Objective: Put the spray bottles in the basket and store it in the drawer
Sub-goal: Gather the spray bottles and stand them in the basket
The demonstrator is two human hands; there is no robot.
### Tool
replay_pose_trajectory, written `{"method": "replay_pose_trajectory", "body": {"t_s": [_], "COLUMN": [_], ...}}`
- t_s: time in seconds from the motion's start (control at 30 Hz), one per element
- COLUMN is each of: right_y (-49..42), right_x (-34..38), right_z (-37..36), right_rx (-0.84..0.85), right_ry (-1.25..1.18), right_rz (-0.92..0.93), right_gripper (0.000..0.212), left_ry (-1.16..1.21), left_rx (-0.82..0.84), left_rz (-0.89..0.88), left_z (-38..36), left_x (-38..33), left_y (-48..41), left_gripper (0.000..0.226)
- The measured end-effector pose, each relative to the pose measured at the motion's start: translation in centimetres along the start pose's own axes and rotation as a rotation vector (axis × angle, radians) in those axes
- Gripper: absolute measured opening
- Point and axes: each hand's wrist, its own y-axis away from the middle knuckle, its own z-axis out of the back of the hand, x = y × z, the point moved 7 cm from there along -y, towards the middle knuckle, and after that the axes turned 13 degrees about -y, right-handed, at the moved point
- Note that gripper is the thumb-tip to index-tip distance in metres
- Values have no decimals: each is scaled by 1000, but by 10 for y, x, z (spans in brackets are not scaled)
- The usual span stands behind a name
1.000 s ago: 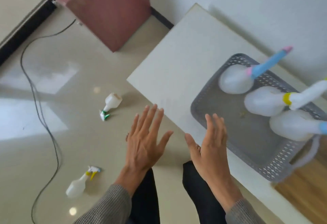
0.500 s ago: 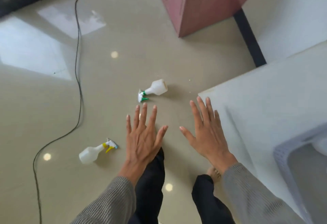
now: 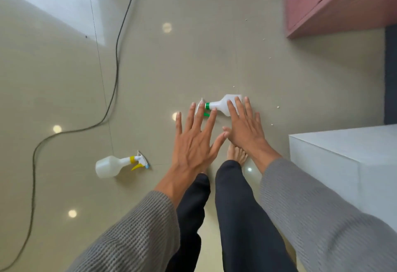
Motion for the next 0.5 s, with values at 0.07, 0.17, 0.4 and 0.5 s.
{"method": "replay_pose_trajectory", "body": {"t_s": [0.07,0.17,0.4,0.5], "right_y": [-33,-82,-161,-160], "right_x": [-3,-13,-54,-62], "right_z": [-15,-32,-57,-61], "right_rx": [23,51,154,169], "right_ry": [65,178,145,44], "right_rz": [38,66,23,2], "right_gripper": [80,81,82,86], "left_ry": [9,26,159,245], "left_rx": [6,42,138,181], "left_rz": [19,15,67,104], "left_z": [-20,-51,-115,-130], "left_x": [3,5,7,8], "left_y": [-20,-49,-87,-89], "left_gripper": [76,78,71,65]}}
